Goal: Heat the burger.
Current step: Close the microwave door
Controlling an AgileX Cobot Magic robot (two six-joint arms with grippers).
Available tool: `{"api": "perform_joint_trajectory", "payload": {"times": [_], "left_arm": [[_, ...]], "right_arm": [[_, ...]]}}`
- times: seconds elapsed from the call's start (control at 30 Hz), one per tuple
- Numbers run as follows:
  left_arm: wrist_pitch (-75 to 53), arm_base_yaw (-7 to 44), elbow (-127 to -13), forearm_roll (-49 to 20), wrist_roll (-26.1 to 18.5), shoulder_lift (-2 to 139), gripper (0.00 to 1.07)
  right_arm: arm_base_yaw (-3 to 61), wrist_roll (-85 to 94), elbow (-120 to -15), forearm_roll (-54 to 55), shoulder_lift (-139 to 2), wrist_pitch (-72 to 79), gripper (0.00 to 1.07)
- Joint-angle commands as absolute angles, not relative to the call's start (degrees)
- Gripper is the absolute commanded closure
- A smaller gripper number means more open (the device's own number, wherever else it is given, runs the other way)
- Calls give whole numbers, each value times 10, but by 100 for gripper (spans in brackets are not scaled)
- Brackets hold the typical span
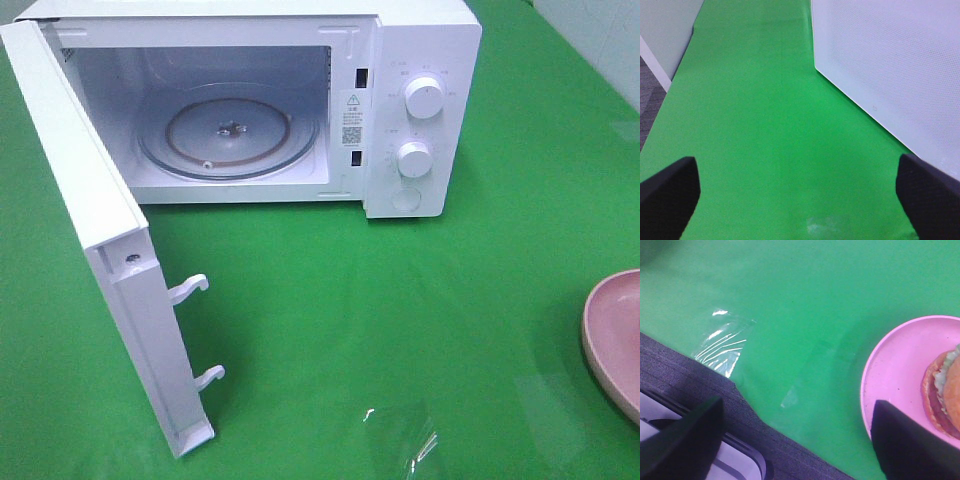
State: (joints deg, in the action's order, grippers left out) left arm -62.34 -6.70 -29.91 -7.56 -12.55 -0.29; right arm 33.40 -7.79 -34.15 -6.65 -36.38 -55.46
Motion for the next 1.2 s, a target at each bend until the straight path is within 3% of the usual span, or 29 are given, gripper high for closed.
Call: {"api": "perform_joint_trajectory", "payload": {"times": [0.03,0.43,0.6,0.63,0.8,1.0,1.2], "left_arm": [[-616,-69,-298,-80,-125,-13,7],[-616,-69,-298,-80,-125,-13,7],[-616,-69,-298,-80,-125,-13,7],[-616,-69,-298,-80,-125,-13,7],[-616,-69,-298,-80,-125,-13,7],[-616,-69,-298,-80,-125,-13,7],[-616,-69,-298,-80,-124,-13,7]], "right_arm": [[335,-72,-329,-70,-331,-563,31],[316,-72,-283,-74,-199,-553,31],[254,-68,-283,-74,-154,-553,31],[218,-67,-283,-74,-123,-553,31],[183,-67,-283,-74,-81,-553,31],[96,-64,-283,-72,20,-552,31],[73,-64,-283,-70,18,-552,31]]}}
